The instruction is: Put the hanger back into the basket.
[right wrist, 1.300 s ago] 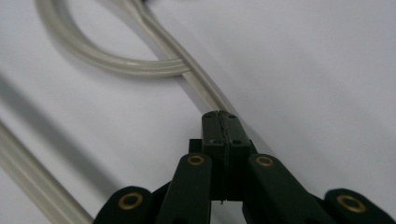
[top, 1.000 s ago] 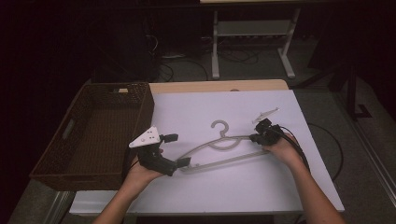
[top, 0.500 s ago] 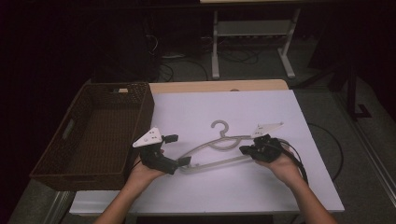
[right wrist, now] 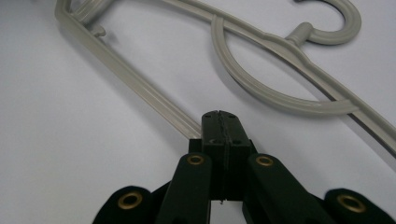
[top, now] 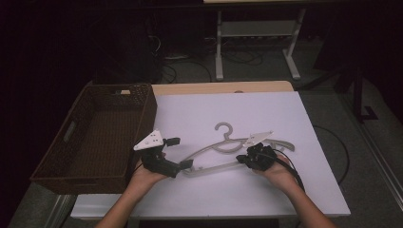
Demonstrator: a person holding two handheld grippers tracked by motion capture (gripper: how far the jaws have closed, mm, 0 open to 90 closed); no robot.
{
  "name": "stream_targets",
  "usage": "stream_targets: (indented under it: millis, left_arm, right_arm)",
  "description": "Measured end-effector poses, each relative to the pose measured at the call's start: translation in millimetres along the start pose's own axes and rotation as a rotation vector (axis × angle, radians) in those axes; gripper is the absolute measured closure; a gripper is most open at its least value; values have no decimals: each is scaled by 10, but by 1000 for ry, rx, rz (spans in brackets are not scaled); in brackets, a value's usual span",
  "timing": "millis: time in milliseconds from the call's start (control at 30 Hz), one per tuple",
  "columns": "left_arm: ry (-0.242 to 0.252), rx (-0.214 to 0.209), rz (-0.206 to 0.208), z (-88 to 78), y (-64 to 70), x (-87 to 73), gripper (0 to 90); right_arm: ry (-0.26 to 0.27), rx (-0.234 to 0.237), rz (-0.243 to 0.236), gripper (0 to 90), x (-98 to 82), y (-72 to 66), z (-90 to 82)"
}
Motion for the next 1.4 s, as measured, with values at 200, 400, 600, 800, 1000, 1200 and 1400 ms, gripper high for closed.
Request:
stream_targets:
  millis: [200,400,600,800,1000,1200,1400]
  left_arm:
    - [3,-2,0,6,12,5,0]
    - [1,0,3,9,6,13,0]
    - [-9,11,1,45,-19,26,0]
    - [-36,21,11,175,-83,83,0]
    - [-90,29,16,397,-202,98,0]
    - [-144,46,36,582,-323,112,0]
    - [-257,42,59,801,-474,77,52]
  right_arm:
    - [-24,0,-5,898,-40,-19,43]
    - [-36,4,-2,898,-63,-27,75]
    - [-50,11,-9,899,-81,-41,108]
    - [-48,14,-7,899,-88,-34,113]
    - [-47,12,-10,899,-85,-38,115]
    - [-50,16,-12,899,-86,-34,114]
    - [-51,17,-9,899,-86,-34,113]
Point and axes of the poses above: each handheld gripper's, and its own axes: z roughly forward along the jaws, x roughly out of its top, y roughly to its right, the point moved 7 cm from there along z, roughly forward along the jaws, and after that the axes turned 12 degrees about -z, right-handed, at the moved point
